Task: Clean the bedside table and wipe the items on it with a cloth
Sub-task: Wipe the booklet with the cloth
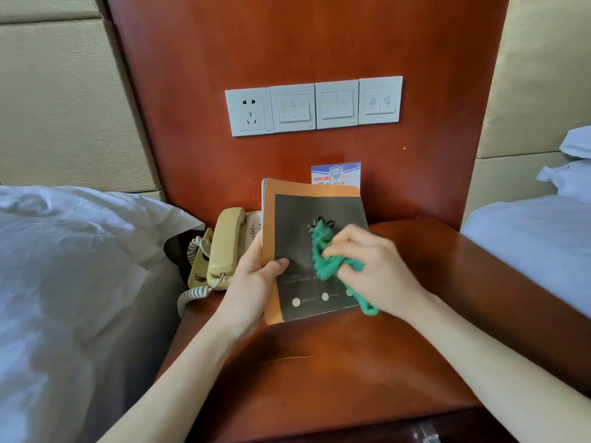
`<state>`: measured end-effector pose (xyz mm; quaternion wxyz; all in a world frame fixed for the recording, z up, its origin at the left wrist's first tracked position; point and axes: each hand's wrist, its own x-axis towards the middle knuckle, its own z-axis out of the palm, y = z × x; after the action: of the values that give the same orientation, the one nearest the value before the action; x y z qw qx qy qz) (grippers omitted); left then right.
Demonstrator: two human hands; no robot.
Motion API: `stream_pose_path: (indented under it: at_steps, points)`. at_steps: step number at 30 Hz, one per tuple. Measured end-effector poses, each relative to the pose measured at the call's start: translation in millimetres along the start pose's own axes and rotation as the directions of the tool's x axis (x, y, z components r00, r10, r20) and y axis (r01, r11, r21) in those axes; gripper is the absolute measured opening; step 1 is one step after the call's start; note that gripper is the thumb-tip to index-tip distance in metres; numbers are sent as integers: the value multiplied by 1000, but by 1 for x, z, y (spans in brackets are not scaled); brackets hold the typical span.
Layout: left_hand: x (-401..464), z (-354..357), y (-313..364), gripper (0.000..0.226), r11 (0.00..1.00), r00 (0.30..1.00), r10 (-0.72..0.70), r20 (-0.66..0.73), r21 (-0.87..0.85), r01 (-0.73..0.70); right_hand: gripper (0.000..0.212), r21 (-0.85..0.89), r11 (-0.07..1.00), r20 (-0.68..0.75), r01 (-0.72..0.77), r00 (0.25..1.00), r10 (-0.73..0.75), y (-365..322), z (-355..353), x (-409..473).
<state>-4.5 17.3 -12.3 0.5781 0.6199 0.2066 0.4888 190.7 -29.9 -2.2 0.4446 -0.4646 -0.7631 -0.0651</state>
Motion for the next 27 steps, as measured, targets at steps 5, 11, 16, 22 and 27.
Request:
stream_pose_path:
  at_steps: [5, 11, 16, 22, 27]
  points:
    - [1, 1, -2, 54, 999, 1000, -23, 17, -37, 24, 24, -47, 928, -254, -369, 903, 346, 25, -14, 2]
    - [-2, 7, 0, 51, 998, 997, 58, -57, 21, -57, 31, 138, 990, 104, -3, 995, -12, -20, 16, -10]
    - [-2, 7, 4, 55, 997, 988, 72, -137, 5, -72, 20, 81, 996, 165, 26, 985, -40, -16, 10, -8]
    - [-1, 5, -2, 51, 999, 1000, 1, -31, -33, -2, 14, -34, 906, -282, -421, 874, 396, 24, -16, -1]
    - [-3, 13, -4, 41, 999, 999, -41, 36, 22, 40, 28, 166, 957, -222, -239, 936, 272, -2, -2, 2]
